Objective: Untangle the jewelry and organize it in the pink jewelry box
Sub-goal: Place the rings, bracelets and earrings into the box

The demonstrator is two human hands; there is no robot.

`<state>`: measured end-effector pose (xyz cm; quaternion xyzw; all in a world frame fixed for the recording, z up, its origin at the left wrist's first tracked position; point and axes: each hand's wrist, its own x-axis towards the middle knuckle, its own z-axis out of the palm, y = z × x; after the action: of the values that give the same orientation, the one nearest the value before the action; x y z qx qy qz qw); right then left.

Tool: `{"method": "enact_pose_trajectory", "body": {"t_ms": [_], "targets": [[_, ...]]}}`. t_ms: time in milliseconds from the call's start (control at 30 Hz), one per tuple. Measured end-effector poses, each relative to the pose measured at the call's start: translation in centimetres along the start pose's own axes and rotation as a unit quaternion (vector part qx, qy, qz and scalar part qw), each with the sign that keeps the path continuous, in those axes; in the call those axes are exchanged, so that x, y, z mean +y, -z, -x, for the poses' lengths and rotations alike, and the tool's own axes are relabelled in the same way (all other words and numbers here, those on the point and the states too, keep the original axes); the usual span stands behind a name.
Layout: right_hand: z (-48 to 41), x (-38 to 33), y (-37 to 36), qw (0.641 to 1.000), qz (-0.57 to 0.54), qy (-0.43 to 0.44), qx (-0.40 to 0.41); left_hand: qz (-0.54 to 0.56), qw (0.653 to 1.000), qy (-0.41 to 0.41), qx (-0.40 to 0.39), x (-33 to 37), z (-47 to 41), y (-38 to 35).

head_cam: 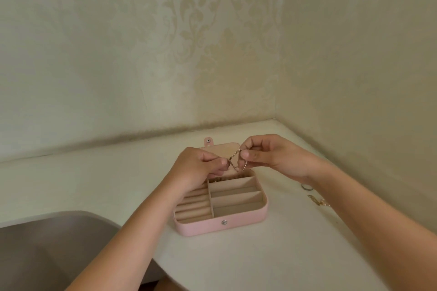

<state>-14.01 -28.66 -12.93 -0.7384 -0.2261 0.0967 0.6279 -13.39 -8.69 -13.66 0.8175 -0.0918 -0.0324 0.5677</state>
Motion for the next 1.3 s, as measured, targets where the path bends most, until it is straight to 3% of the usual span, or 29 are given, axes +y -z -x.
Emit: {"method": "enact_pose_trajectory", "body": {"t_ms": [133, 233, 333, 600, 733, 1033, 1167, 1300], "targets": [[0.1, -0.1, -0.6, 1.0, 0.024, 0.004, -0.011, -0.068, 0.997, 0.02, 0.027, -0.3, 0.2, 0.4], [0.0, 0.0, -1.1, 0.999, 0.025, 0.023, -0.005, -0.051, 0.995, -0.037, -0.081, 0.3, 0.9, 0.2], [0.0, -0.1, -1.3, 0.999, 0.023, 0.036, 0.001, 0.011, 0.989, -0.024, -0.147, 0.7, 1.5, 0.0], [0.1, -0.5, -1.2, 0.998, 0.037, 0.043, 0.027, 0.005, 0.998, -0.008, -0.069, 0.2, 1.6, 1.3], [0.1, -0.3, -1.2, 0.993, 0.111, 0.008, 0.025, -0.08, 0.995, -0.007, -0.055, -0.3, 1.8, 1.7], [0.5, -0.5, -0.8, 0.949, 0.313, -0.034, 0.006, -0.274, 0.958, -0.026, -0.073, 0.0, 1.9, 0.7], [0.7, -0.9, 1.6, 0.916, 0.392, -0.02, 0.083, -0.294, 0.953, -0.063, -0.043, 0.5, 1.8, 0.8], [1.4, -0.1, 6.0, 0.872, 0.451, -0.134, 0.135, -0.27, 0.957, -0.091, -0.051, 0.3, 1.8, 0.5]]}}
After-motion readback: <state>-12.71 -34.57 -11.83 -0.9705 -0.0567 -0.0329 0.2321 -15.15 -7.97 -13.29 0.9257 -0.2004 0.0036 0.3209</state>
